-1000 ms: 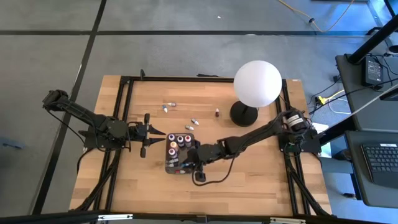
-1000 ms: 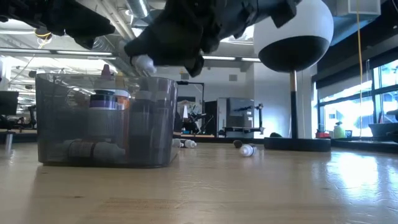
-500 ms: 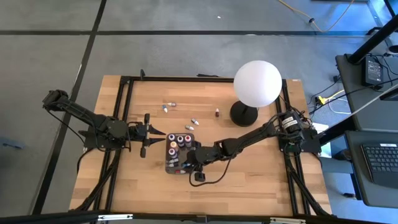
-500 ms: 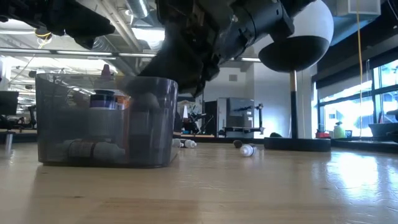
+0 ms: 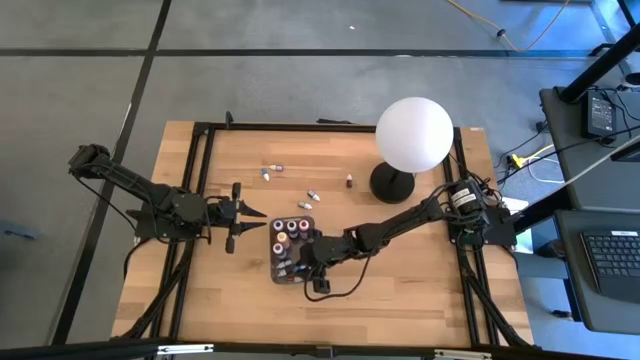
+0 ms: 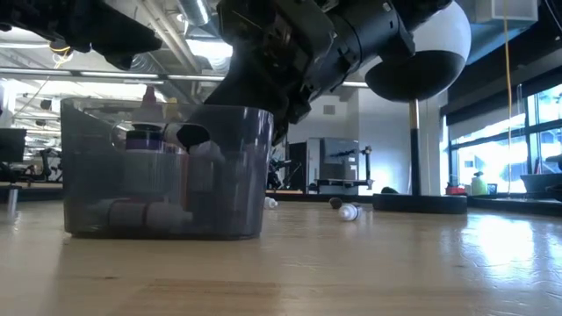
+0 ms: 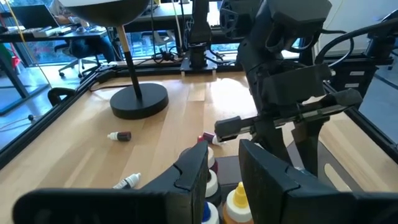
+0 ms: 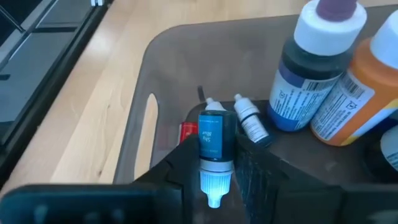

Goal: Pick & Place food coloring
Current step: Put the small blue food coloring bottle into the black bin, then put the small red food coloring bottle into the black bin

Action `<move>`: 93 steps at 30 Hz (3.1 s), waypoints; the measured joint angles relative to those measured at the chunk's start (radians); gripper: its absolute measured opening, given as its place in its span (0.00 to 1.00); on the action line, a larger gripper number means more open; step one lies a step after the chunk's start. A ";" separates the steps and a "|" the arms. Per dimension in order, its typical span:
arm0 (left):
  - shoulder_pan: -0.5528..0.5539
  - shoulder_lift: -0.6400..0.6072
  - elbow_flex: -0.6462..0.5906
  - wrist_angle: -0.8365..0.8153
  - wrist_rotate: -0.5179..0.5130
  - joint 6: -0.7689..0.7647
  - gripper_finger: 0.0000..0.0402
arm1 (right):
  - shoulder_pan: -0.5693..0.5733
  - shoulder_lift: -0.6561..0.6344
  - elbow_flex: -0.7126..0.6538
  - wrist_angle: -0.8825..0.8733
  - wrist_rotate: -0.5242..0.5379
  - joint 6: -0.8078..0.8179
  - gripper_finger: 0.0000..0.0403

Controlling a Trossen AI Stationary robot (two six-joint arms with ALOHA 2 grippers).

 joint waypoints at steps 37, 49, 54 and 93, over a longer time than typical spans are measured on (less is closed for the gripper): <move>0.000 0.000 0.000 -0.007 0.000 -0.001 0.22 | -0.003 -0.311 -0.026 -0.777 0.075 -0.098 0.28; 0.000 0.000 0.000 -0.007 0.000 -0.001 0.22 | -0.096 -0.308 -0.167 -0.713 0.137 -0.211 0.59; 0.000 0.000 0.000 -0.007 0.000 0.000 0.22 | -0.119 -0.308 -0.259 -0.582 0.135 -0.361 0.65; 0.000 0.000 0.000 -0.007 -0.001 0.019 0.22 | -0.151 -0.261 -0.373 -0.343 0.023 -0.419 0.26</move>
